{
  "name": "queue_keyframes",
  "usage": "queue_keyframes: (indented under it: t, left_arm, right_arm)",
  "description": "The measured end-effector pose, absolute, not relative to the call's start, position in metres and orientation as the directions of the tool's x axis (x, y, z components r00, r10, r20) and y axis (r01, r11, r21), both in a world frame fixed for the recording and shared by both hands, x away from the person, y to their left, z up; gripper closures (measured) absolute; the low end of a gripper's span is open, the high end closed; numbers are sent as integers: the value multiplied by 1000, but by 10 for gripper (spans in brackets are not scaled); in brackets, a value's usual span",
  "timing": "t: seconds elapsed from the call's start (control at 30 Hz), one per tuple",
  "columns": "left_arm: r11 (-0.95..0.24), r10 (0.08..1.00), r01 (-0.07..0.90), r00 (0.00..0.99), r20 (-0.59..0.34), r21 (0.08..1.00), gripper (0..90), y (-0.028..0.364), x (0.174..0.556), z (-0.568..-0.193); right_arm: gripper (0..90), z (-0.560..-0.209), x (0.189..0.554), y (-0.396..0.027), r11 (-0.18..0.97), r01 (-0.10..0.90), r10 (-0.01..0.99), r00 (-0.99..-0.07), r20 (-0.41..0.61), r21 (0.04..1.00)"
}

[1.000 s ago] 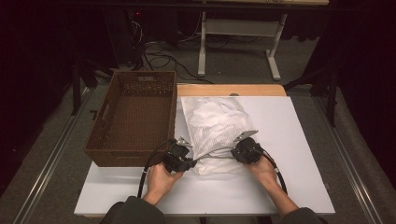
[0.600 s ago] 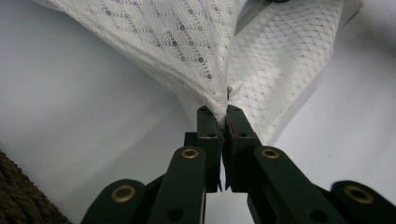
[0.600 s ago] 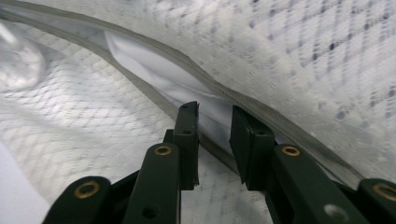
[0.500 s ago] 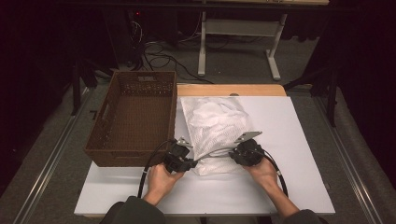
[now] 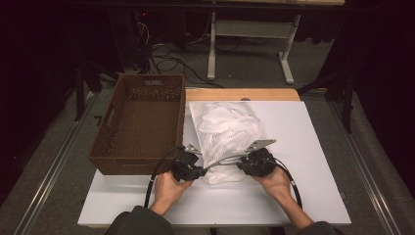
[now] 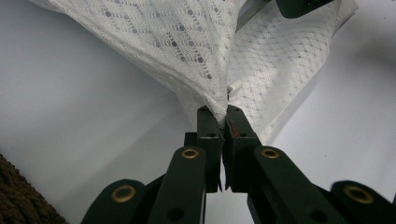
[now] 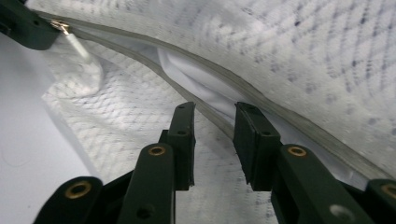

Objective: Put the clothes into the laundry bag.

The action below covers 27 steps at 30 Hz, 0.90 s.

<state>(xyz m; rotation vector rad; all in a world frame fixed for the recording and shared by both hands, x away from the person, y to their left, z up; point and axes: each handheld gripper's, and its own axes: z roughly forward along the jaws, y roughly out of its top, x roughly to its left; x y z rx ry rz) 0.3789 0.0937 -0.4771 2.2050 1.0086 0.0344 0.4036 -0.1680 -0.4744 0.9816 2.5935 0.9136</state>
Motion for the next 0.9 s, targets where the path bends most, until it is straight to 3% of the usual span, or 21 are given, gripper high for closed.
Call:
queue_keyframes:
  t: [0.9]
  left_arm:
    - [-447, 672, 656, 695, -256, 608, 861, 96, 379, -477]
  right_arm:
    - [617, -473, 387, -135, 675, 439, 570, -821, -41, 593]
